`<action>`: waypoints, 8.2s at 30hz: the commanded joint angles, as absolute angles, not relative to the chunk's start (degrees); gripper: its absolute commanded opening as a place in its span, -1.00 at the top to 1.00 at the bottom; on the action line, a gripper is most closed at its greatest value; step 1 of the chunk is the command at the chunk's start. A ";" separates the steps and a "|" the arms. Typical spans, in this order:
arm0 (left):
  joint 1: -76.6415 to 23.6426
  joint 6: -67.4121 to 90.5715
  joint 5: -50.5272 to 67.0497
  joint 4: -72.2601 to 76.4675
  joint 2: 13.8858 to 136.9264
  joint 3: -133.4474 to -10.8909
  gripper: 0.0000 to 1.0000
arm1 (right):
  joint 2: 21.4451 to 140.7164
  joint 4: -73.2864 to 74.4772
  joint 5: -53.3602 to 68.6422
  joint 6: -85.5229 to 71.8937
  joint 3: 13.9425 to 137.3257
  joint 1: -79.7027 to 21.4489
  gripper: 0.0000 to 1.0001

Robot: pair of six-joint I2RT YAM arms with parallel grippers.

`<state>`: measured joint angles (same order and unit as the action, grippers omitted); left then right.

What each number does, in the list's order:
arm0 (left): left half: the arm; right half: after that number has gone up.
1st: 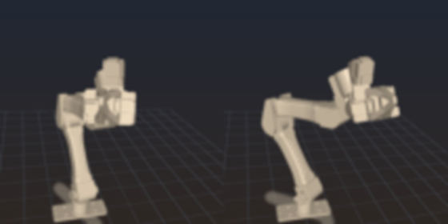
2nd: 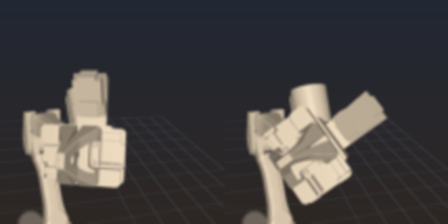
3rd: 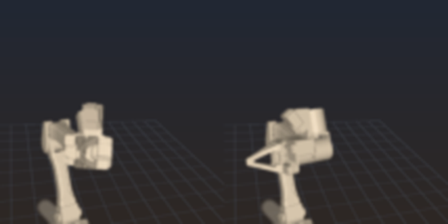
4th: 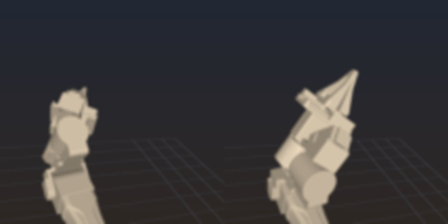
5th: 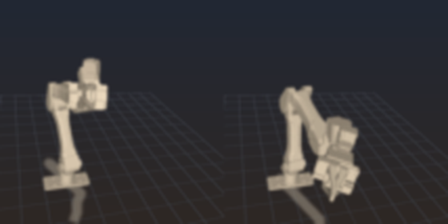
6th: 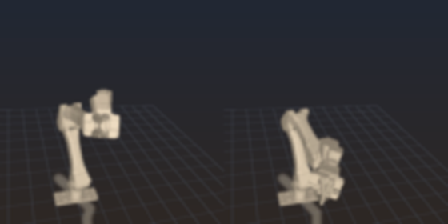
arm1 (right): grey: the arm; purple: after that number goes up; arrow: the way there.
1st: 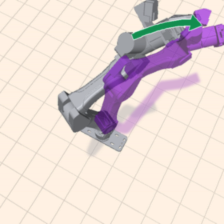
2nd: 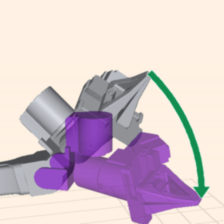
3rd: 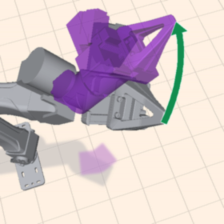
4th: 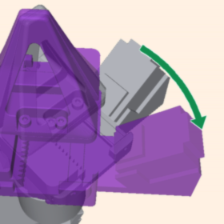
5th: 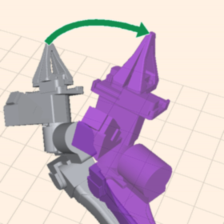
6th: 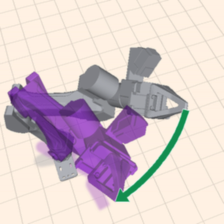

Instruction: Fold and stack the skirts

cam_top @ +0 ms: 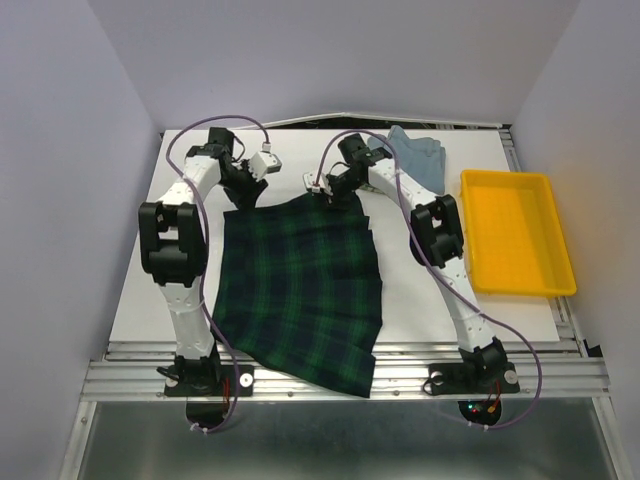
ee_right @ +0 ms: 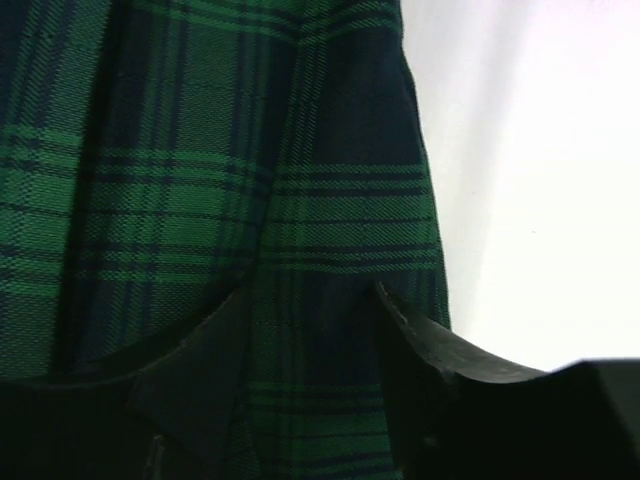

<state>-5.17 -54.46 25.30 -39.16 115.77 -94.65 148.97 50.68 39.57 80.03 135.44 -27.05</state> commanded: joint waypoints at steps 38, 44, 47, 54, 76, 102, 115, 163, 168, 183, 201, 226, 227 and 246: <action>4.22 -38.48 16.43 -14.42 104.16 -98.55 1.00 | 138.55 -11.72 2.98 49.93 134.94 -26.46 0.99; 3.78 -48.24 21.35 -19.85 96.86 -90.54 1.00 | 115.33 0.86 12.47 55.62 107.69 -28.65 0.99; 3.78 -53.51 21.71 -21.62 92.56 -82.22 1.00 | 108.30 11.66 14.41 58.44 98.30 -30.40 0.99; 2.56 -62.84 18.04 -19.71 83.85 -61.13 1.00 | 101.42 23.29 16.88 52.84 81.60 -36.46 0.99; 1.05 -46.69 14.07 -9.37 94.38 -84.45 1.00 | 110.82 5.69 -9.88 37.09 98.33 -34.82 0.99; 2.72 -60.64 6.85 -7.61 103.62 -64.51 1.00 | 115.31 7.47 0.88 34.62 74.88 -43.24 0.99; 3.25 -66.79 18.25 -33.02 90.10 -52.91 0.66 | 114.17 8.17 1.31 45.52 75.75 -37.54 0.92; 6.33 -35.43 26.27 -25.68 75.77 -64.32 -0.08 | 134.94 25.50 0.18 15.29 131.50 -35.78 -0.11; -3.94 -29.72 24.00 -22.76 80.67 -72.67 -0.17 | 120.87 23.91 2.98 0.46 113.17 -34.54 -0.11; -13.97 -14.15 23.47 -17.49 108.10 -87.98 -0.10 | 125.58 20.39 20.31 -30.41 103.26 -30.94 -0.14; -17.40 -18.46 25.93 -18.28 106.87 -80.77 1.00 | 137.11 17.67 21.18 -29.97 110.22 -29.36 0.88; -17.58 -13.36 39.46 -13.09 96.17 -74.01 -0.28 | 128.67 -4.92 39.21 -53.78 93.69 -24.25 -1.00; -17.49 -13.45 39.03 -14.05 93.72 -73.48 -0.28 | 128.85 -6.92 38.94 -56.05 93.52 -24.26 -1.00; 4.22 -19.07 22.60 -26.80 89.72 -63.02 0.20 | 142.02 0.70 23.81 -42.68 113.51 -29.35 0.10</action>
<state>4.78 -15.86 24.51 -22.55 87.39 -64.69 138.39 0.43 26.37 -52.53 105.34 -28.86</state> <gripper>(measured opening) 0.461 0.658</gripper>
